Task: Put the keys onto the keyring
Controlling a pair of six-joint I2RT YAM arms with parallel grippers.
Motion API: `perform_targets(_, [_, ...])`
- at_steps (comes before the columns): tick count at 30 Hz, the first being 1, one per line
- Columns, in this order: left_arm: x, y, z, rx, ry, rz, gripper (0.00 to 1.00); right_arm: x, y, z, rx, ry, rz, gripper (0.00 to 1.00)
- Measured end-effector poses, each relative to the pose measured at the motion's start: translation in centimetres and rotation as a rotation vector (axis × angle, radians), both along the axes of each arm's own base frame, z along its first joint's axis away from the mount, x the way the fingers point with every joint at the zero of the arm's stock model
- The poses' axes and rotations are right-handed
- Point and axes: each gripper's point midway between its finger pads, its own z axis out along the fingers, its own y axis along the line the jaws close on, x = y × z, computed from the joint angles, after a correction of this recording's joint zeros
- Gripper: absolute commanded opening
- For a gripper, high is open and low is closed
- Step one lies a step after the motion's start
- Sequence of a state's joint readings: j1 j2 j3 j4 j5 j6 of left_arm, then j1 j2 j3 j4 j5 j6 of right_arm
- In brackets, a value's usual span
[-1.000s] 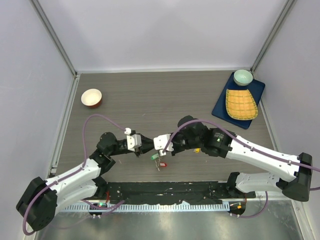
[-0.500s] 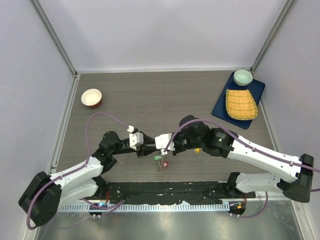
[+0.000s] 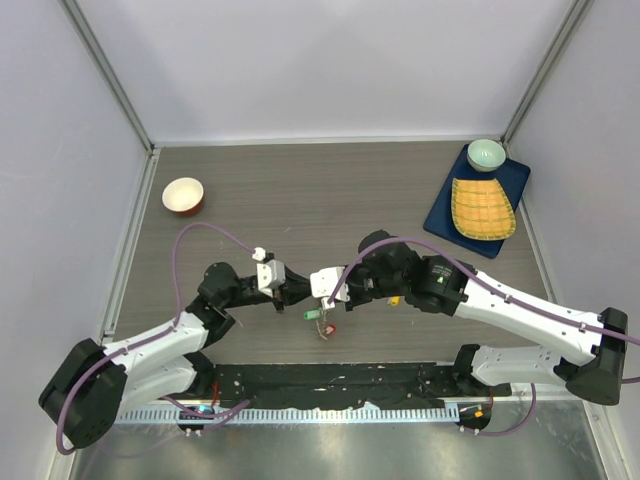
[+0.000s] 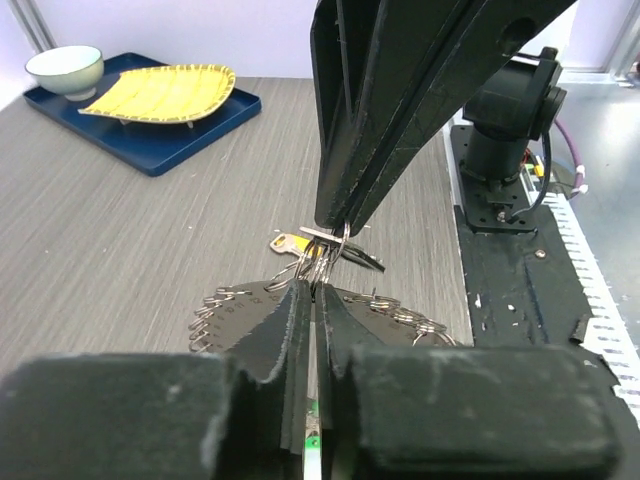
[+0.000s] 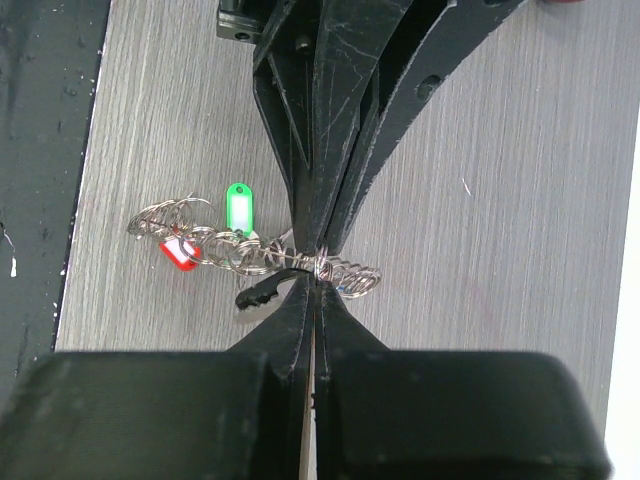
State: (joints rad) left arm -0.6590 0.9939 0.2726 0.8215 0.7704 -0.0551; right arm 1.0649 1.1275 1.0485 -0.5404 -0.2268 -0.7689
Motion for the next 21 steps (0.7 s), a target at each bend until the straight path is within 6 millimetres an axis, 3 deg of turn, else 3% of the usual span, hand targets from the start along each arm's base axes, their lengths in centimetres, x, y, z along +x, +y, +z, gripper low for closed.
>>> perform_targets(9, [0.5, 0.1, 0.1, -0.011, 0.041, 0.038, 0.0, 0.1, 0.0, 0.0, 0.0, 0.0, -0.008, 0.01])
perform_targets(21, [2.2, 2.5, 3.0, -0.21, 0.238, 0.274, 0.0, 1.2, 0.8, 1.3, 0.057, -0.052, -0.033, 0.01])
